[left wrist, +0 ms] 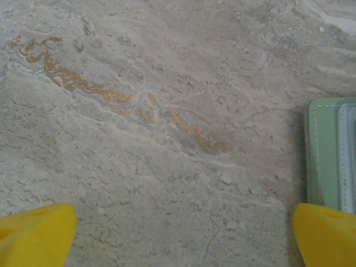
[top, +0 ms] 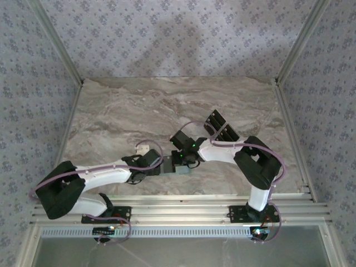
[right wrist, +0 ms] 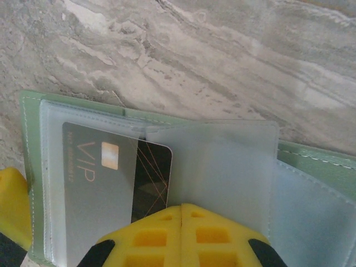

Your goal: Put the credit cards into the card holder

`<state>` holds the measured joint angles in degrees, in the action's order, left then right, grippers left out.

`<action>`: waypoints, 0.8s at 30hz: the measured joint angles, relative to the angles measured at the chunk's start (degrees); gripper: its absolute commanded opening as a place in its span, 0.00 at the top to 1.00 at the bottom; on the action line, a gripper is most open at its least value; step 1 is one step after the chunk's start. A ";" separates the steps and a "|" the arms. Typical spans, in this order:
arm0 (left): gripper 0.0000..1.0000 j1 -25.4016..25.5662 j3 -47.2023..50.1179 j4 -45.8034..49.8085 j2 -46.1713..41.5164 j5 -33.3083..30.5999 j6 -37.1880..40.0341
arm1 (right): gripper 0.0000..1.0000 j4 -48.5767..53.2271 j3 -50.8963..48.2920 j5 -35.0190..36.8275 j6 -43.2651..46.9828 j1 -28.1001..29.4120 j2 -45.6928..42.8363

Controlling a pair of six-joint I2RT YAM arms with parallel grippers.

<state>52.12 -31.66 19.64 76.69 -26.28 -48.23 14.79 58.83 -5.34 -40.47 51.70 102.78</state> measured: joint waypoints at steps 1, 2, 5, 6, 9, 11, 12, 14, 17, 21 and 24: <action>0.00 0.00 0.02 0.00 0.00 0.00 -0.02 | 1.00 0.02 0.17 0.02 -0.02 0.13 0.11; 0.00 0.00 0.04 -0.04 0.00 0.00 -0.02 | 1.00 0.02 0.31 0.02 -0.02 0.22 0.20; 0.00 0.00 0.26 -0.13 0.00 -0.02 -0.02 | 1.00 -0.02 0.66 0.02 -0.17 0.70 0.44; 0.00 0.00 0.35 -0.20 0.00 0.00 -0.04 | 1.00 -0.09 0.70 0.00 -0.20 0.92 0.46; 0.00 0.00 0.50 -0.22 0.00 -0.02 -0.07 | 1.00 -0.39 0.87 -0.04 -0.44 1.53 0.63; 0.00 0.00 0.66 -0.24 0.00 0.00 -0.24 | 1.00 -0.55 1.25 -0.33 -0.63 1.79 1.01; 0.00 0.00 0.72 -0.20 0.00 -0.02 -0.26 | 1.00 -0.63 1.44 -0.50 -0.63 1.84 1.18; 0.00 0.00 0.85 -0.17 0.00 -0.04 -0.28 | 1.00 -0.68 1.77 -0.70 -0.63 1.97 1.53; 0.00 0.00 0.85 -0.17 0.00 -0.04 -0.39 | 0.99 -0.66 1.77 -0.83 -0.63 1.97 1.53; 0.00 0.00 0.85 -0.15 -0.02 -0.04 -0.42 | 0.97 -0.66 1.66 -0.81 -0.63 1.92 1.33; 0.00 0.00 0.85 -0.17 -0.02 -0.02 -0.44 | 0.97 -0.94 0.37 -0.92 -0.63 1.79 -0.07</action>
<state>52.12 -30.81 19.46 76.66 -26.30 -48.66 13.85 59.20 -6.26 -41.10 53.49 102.72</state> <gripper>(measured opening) 0.997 0.058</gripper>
